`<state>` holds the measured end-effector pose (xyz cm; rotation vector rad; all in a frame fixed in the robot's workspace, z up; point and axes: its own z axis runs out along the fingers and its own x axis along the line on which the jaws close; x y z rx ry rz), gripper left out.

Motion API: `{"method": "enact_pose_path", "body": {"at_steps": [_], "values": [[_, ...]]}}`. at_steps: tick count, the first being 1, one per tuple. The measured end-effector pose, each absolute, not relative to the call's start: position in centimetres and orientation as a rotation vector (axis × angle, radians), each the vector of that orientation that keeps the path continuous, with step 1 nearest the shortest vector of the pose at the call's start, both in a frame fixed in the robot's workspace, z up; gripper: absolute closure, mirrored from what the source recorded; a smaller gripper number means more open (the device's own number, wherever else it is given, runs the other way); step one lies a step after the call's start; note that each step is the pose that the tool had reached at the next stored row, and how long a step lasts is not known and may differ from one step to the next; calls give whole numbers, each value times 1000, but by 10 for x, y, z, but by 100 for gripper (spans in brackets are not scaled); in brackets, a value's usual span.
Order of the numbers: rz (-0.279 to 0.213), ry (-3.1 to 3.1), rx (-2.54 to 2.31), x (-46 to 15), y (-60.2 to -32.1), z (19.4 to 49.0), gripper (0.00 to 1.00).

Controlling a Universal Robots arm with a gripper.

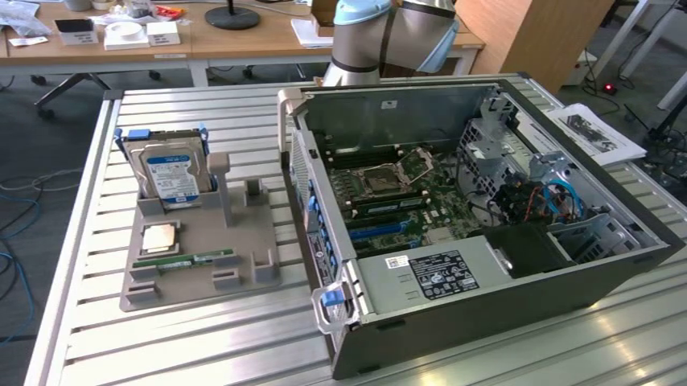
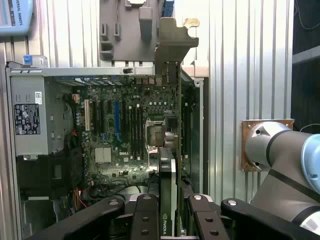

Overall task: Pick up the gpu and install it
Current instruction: 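Insert the gpu into the slot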

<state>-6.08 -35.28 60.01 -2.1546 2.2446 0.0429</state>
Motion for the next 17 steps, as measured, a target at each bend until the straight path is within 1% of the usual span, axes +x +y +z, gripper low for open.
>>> {"method": "enact_pose_path", "body": {"at_steps": [9, 17], "values": [[43, 2244, -2154, -61, -353, 598, 73], [40, 2243, -2153, -61, -353, 591, 73]]}}
